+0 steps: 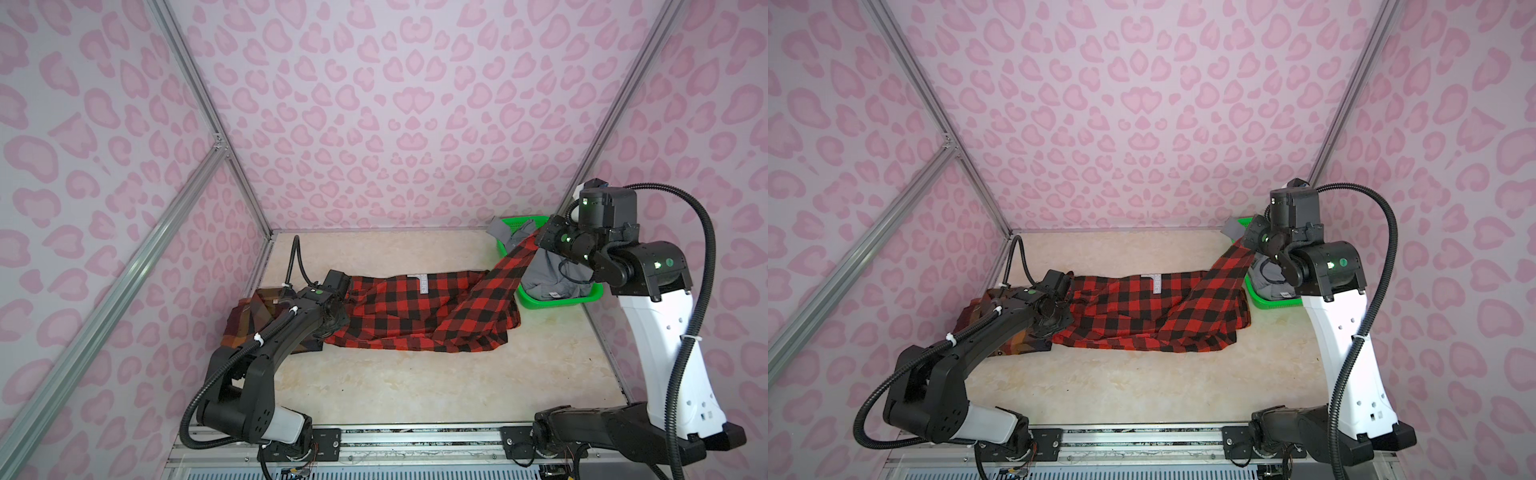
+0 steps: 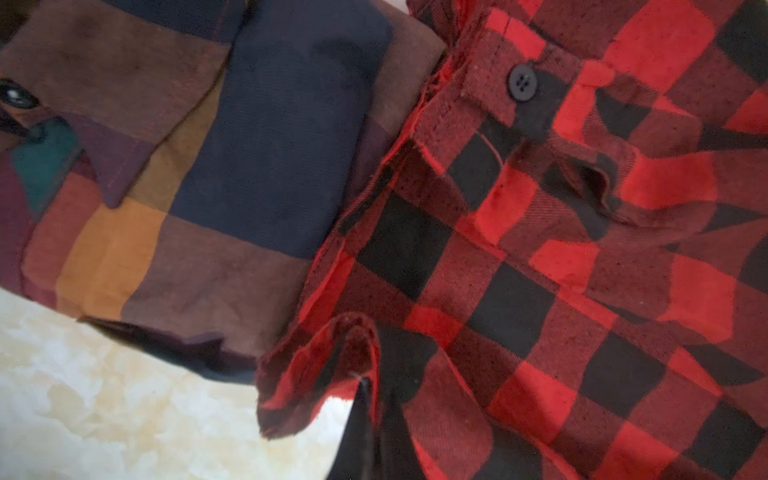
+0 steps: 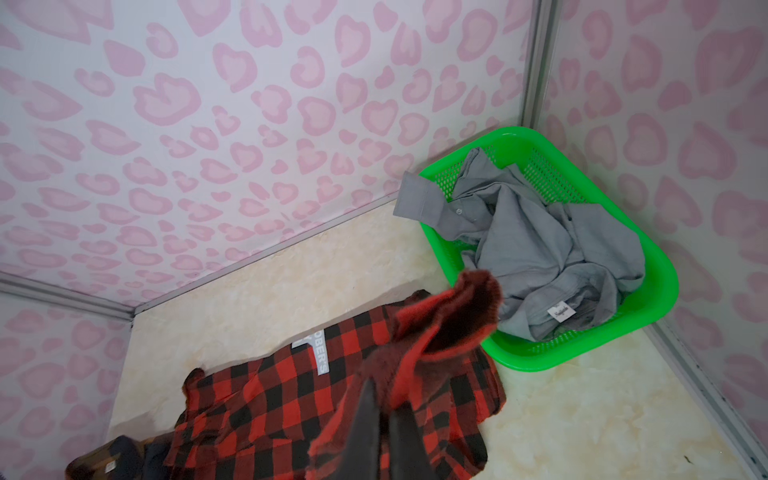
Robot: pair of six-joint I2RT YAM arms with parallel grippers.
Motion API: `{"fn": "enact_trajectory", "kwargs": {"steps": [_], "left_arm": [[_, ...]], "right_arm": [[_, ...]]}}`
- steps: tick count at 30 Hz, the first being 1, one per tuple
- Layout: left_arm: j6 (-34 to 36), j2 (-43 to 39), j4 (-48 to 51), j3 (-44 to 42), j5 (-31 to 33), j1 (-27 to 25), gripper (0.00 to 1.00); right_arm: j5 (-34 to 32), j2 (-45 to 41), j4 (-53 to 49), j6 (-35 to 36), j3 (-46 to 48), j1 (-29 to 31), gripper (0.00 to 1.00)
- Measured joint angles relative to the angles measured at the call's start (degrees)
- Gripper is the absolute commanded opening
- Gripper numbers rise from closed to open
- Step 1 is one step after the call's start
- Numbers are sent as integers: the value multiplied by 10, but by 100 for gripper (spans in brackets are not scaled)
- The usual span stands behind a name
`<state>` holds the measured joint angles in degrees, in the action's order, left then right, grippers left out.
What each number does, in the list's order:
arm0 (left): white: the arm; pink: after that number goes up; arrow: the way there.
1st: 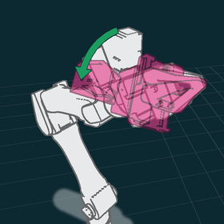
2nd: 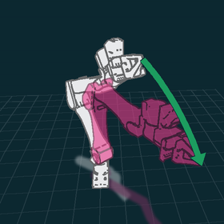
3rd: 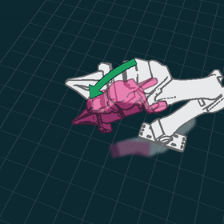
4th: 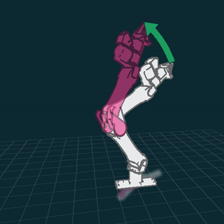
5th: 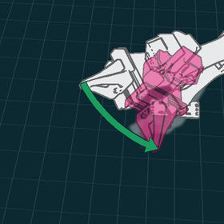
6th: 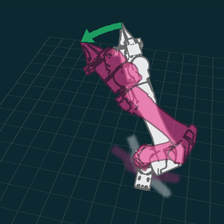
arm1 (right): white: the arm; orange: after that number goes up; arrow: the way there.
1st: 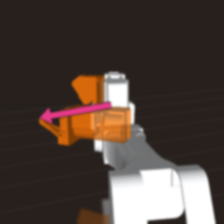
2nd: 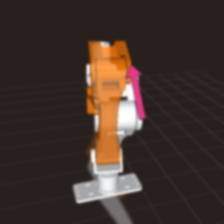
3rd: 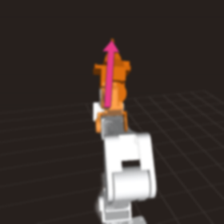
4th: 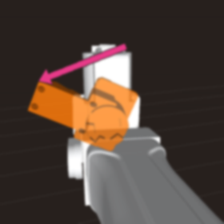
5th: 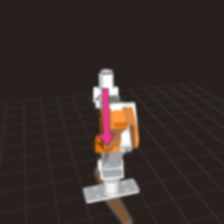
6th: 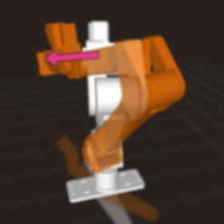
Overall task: Fold and stack the long sleeve shirts
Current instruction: 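Lift the sleeve cuff with the right gripper and swing it over the shirt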
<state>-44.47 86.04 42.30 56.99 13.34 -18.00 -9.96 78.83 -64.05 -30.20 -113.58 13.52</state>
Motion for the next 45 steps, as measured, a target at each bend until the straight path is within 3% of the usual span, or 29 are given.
{"fn": "enact_trajectory", "kwargs": {"steps": [7, 11, 13, 16, 18, 31, 39, 45], "left_arm": [[24, 73, -2, 57, -15, 26, 4], [37, 87, 0, 75, -19, 33, 14], [37, 87, 4, 82, -20, 38, 25], [42, 87, 8, 87, -20, 43, 55], [44, 85, 13, 89, -20, 48, 63], [56, -30, 21, 66, -43, 68, 73], [54, -118, 16, -16, -69, 69, 74], [61, -154, 12, -47, -45, 68, 74]], "right_arm": [[-96, 74, 11, 29, -75, 29, 0], [-141, 109, 20, 51, -96, 42, 0], [-154, 122, 24, 58, -96, 44, 0], [-170, 144, 29, 70, -97, 45, 0], [-179, 157, 29, 76, -97, 45, 0], [-239, 275, 45, 129, -127, 61, 0], [-237, 402, 23, 144, -286, 64, 0], [-237, 421, 21, 161, -338, 90, 0]]}}
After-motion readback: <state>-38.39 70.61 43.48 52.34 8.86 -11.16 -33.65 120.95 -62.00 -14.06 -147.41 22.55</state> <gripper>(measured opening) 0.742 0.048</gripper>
